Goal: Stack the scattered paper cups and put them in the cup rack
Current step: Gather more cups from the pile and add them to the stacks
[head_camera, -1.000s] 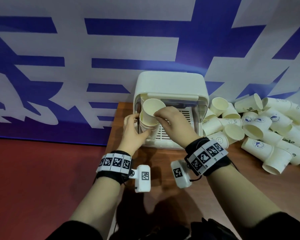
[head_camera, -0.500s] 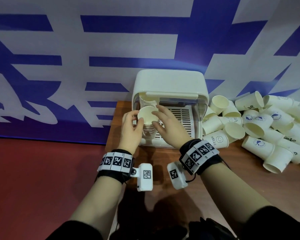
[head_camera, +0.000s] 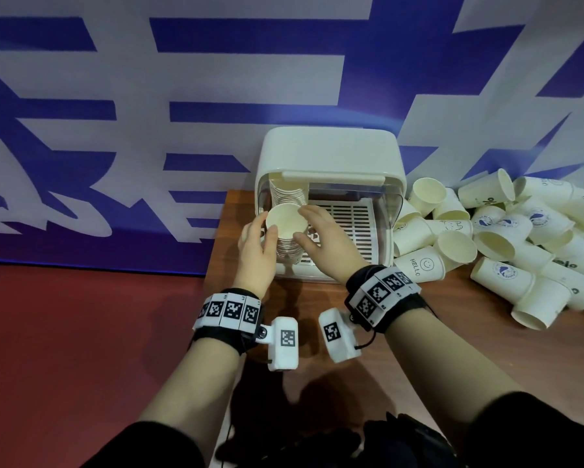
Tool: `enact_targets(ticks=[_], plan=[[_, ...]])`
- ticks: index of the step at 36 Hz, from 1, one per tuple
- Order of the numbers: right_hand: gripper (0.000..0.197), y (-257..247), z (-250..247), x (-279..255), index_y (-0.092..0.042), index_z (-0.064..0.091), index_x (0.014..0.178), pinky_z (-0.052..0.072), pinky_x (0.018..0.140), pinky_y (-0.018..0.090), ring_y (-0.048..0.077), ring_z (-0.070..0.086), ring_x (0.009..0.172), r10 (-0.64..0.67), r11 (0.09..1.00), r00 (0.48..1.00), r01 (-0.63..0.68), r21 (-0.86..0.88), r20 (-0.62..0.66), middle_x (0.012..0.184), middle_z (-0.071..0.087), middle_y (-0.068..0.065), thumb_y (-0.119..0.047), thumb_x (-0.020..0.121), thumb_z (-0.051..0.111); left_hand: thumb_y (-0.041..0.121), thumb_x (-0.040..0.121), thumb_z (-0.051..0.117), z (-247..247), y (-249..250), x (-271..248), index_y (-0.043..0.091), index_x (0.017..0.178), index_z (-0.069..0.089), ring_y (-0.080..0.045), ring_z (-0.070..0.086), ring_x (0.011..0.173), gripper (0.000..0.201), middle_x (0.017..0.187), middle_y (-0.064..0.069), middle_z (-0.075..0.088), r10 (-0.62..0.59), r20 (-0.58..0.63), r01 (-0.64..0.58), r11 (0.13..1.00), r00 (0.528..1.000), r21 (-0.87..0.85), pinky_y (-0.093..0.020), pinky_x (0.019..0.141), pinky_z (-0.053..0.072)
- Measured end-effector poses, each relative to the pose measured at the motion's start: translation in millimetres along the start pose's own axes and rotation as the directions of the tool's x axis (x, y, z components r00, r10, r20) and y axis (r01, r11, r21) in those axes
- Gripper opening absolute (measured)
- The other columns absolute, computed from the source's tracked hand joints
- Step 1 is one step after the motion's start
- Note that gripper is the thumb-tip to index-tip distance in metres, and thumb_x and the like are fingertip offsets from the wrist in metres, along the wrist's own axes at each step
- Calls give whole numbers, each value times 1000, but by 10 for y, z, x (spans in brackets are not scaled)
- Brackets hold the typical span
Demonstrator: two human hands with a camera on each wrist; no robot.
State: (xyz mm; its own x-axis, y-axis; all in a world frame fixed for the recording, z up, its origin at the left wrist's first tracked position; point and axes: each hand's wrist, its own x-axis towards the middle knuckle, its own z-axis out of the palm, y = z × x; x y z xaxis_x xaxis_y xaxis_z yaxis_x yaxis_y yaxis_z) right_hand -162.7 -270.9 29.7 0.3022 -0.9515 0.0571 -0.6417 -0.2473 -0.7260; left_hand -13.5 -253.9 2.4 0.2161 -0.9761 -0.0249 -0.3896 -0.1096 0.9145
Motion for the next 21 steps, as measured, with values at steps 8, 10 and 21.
enact_targets(ticks=[8,10,21], plan=[[48,21,-162,-118,-9,41,141,22,108,21,19,36,135,-26,1000,999,26,6,-40,146,40,7,-18,96,53,22,96,51,-85,170,-22,14,120,56,-22,47,121,26,118,7,44,93,-160,-96,995,983,-10,-46,104,40],[43,42,-228,-216,-8,45,137,23,101,15,19,41,131,-10,1000,998,11,18,-70,142,46,7,-16,96,52,18,96,51,-80,243,-79,14,117,57,-19,44,121,22,118,9,44,181,-180,-177,984,967,35,-46,104,40],[36,456,-554,-982,-11,54,129,39,86,18,8,54,97,250,959,968,-247,143,-7,121,60,2,-24,95,54,11,95,52,379,533,-521,15,119,55,-12,51,109,25,117,7,48,277,30,-279,958,960,63,-35,96,47]])
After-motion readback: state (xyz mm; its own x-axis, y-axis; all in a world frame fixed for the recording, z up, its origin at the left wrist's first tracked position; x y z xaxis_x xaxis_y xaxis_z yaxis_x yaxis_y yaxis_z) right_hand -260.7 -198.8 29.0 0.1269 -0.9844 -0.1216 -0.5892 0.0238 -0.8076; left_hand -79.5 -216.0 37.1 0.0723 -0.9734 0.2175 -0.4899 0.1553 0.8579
